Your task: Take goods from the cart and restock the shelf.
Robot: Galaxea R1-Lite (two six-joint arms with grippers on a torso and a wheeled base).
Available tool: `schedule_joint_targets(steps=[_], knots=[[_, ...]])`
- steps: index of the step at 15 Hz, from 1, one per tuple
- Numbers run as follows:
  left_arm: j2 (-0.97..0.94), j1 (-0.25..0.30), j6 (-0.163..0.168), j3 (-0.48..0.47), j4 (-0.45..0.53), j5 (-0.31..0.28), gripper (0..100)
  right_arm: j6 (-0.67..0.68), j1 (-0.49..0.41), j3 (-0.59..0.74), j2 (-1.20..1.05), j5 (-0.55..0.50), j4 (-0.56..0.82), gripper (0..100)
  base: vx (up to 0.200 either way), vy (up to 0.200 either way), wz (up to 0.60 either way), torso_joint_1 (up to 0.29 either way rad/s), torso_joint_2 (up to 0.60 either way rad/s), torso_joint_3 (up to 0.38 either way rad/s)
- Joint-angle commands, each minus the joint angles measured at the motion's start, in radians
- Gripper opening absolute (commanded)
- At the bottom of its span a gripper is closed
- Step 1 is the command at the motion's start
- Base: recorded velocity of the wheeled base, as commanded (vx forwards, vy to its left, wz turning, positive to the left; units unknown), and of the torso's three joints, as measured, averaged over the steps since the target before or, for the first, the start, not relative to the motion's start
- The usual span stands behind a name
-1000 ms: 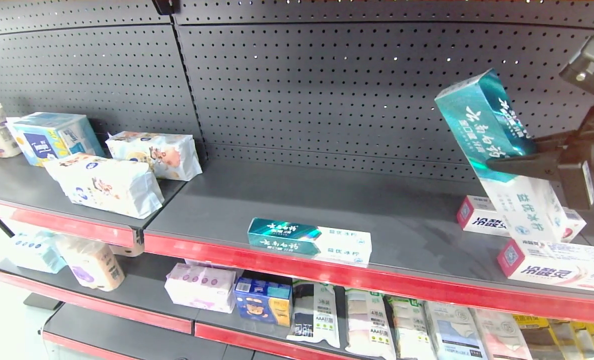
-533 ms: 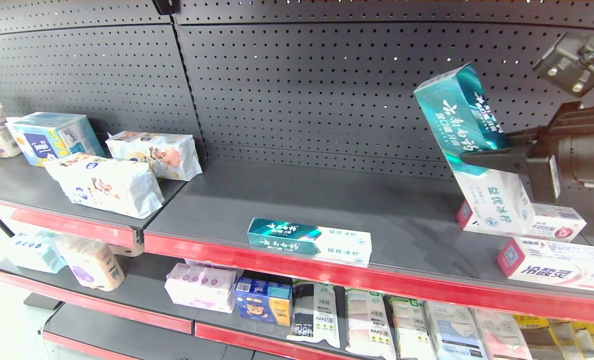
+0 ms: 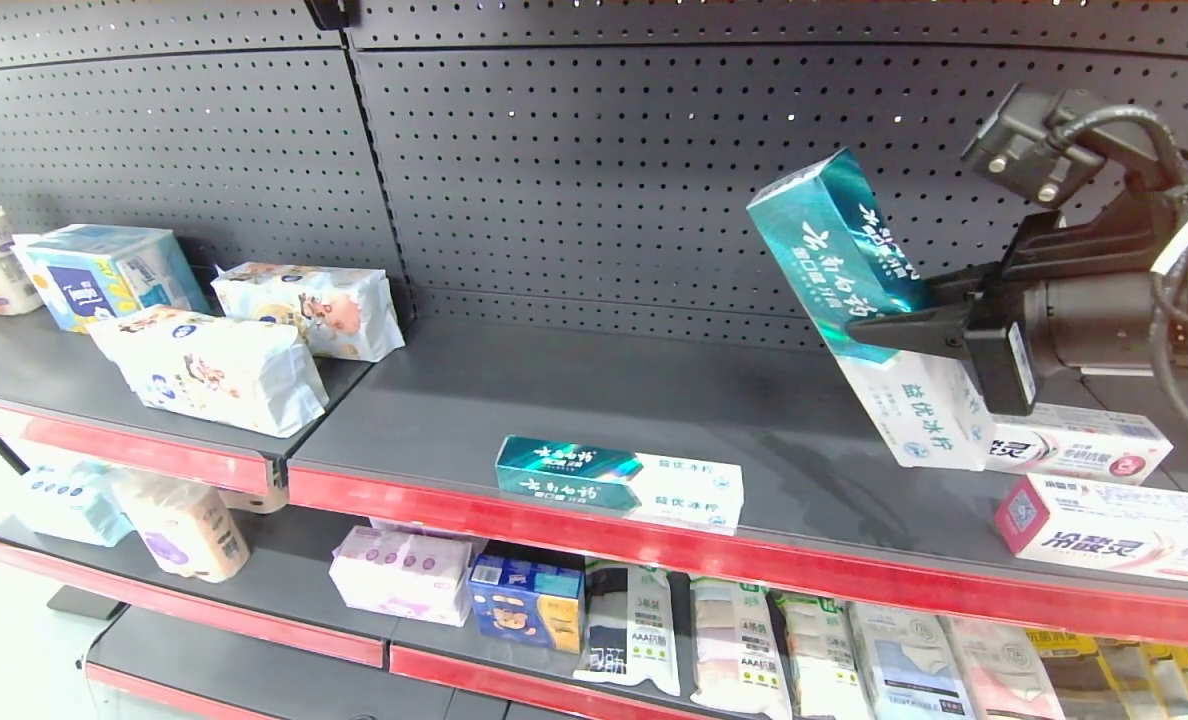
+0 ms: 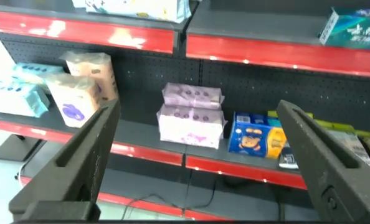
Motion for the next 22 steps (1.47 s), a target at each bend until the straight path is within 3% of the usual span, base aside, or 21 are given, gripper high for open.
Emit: schedule_joint_targets(steps=[1,9,17,22], knots=[[-0.022,0.003,0.000,0.000,0.000,0.000,100,0.001,-0.008,-0.013,0.032,0.002,0.001,0,0.000,0.000,0.00,0.000,0.00,0.000],[-0.022,0.003,0.000,0.000,0.000,0.000,100,-0.003,-0.173,-0.082,0.126,0.039,0.011,0,0.000,0.000,0.00,0.000,0.00,0.000],[-0.022,0.003,0.000,0.000,0.000,0.000,100,-0.022,-0.143,-0.147,0.220,0.108,-0.001,0,0.000,0.000,0.00,0.000,0.00,0.000],[-0.022,0.003,0.000,0.000,0.000,0.000,100,-0.035,-0.191,-0.185,0.286,0.116,-0.007,0,0.000,0.000,0.00,0.000,0.00,0.000]])
